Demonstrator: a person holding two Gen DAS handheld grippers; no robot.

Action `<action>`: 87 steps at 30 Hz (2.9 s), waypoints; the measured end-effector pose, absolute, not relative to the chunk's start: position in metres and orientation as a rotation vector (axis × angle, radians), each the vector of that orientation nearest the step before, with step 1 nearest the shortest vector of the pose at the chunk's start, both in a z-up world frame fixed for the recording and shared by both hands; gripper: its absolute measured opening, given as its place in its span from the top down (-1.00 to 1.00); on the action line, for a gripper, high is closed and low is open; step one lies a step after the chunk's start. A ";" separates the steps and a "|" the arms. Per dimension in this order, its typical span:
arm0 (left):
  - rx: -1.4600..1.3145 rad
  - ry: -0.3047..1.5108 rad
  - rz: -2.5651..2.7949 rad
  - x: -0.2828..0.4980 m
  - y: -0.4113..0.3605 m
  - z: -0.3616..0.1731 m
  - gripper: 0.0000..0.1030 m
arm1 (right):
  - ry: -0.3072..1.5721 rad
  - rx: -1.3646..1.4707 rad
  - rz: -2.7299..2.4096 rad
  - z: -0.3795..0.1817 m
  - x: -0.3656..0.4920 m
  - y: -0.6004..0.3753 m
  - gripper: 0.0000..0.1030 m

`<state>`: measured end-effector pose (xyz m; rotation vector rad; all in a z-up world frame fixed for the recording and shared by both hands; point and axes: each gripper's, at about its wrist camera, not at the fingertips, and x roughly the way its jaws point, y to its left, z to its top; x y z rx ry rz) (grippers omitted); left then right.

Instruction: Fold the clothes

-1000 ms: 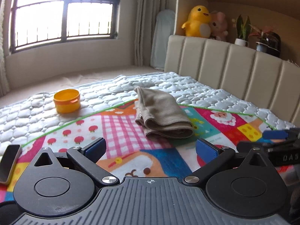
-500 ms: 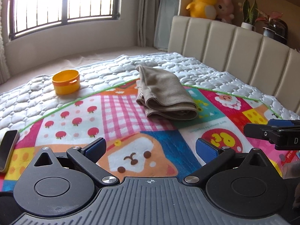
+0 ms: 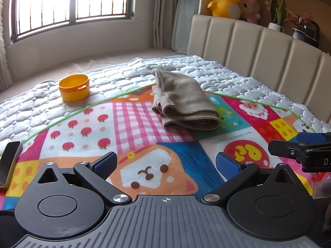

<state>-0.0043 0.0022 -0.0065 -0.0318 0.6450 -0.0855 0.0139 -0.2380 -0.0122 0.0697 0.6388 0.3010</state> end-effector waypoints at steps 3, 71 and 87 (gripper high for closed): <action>-0.029 0.643 -0.085 -0.005 0.001 -0.006 -1.00 | 0.647 0.063 0.302 -0.013 0.015 -0.237 -1.00; -0.047 0.633 -0.060 -0.006 0.004 -0.003 -1.00 | 0.674 0.063 0.306 -0.016 0.017 -0.235 -1.00; 0.002 0.641 -0.050 -0.006 -0.002 -0.003 -1.00 | 0.677 0.057 0.306 -0.015 0.016 -0.234 -1.00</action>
